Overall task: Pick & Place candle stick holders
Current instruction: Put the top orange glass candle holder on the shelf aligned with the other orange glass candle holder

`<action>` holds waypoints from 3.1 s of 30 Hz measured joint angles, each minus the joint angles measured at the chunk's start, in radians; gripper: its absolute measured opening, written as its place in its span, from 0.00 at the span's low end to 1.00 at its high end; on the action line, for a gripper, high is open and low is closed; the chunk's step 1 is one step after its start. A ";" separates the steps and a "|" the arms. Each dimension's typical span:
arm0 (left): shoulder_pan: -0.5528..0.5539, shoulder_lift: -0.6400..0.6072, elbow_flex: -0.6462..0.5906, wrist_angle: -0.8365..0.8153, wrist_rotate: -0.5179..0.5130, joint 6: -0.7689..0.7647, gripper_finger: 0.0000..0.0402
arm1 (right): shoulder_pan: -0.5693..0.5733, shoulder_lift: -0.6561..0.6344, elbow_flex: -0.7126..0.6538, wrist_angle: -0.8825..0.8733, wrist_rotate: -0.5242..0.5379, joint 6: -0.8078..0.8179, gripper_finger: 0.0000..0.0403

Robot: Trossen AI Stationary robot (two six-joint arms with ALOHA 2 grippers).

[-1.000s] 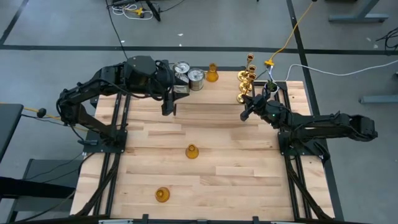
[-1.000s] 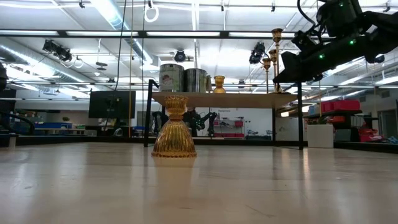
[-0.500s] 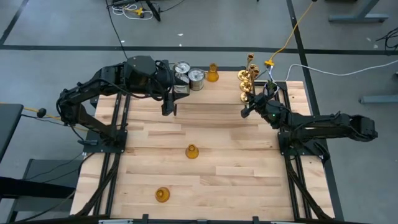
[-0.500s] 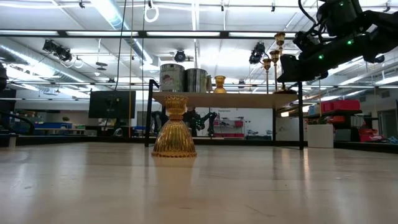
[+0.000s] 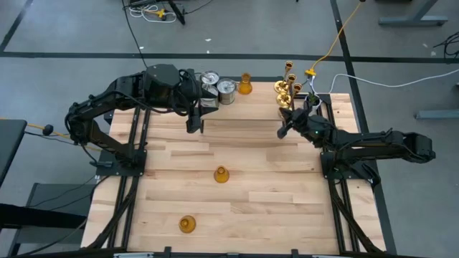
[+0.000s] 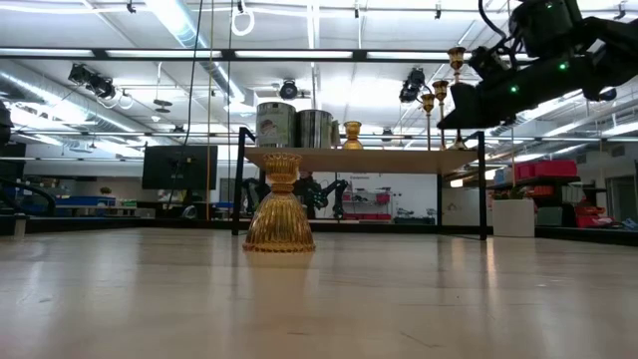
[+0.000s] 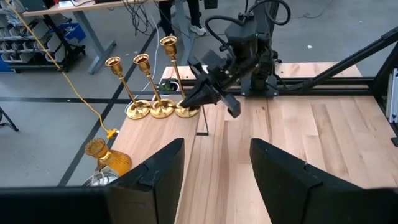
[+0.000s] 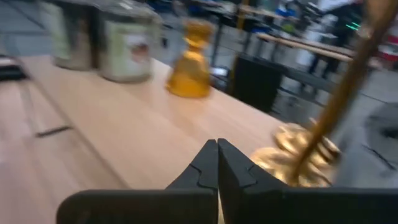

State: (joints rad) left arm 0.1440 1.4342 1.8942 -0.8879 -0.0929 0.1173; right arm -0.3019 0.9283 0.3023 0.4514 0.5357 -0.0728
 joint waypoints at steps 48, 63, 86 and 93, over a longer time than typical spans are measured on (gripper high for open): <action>0.000 0.000 0.000 -0.001 0.000 0.032 0.48 | 0.355 -0.271 -0.072 0.104 -0.416 0.144 0.00; 0.000 0.000 0.000 -0.012 0.000 0.026 0.40 | 0.354 -0.453 -0.285 0.156 -0.471 0.083 0.00; 0.000 0.000 0.000 -0.023 0.000 0.024 0.40 | 0.353 -0.645 -0.285 -0.080 -0.448 0.117 0.00; 0.000 0.000 0.000 -0.023 0.000 0.024 0.40 | 0.353 -0.711 -0.285 -0.185 -0.447 0.117 0.00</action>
State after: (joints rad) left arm 0.1440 1.4342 1.8942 -0.9104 -0.0925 0.1410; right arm 0.0513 0.2171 0.0177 0.2659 0.0891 0.0443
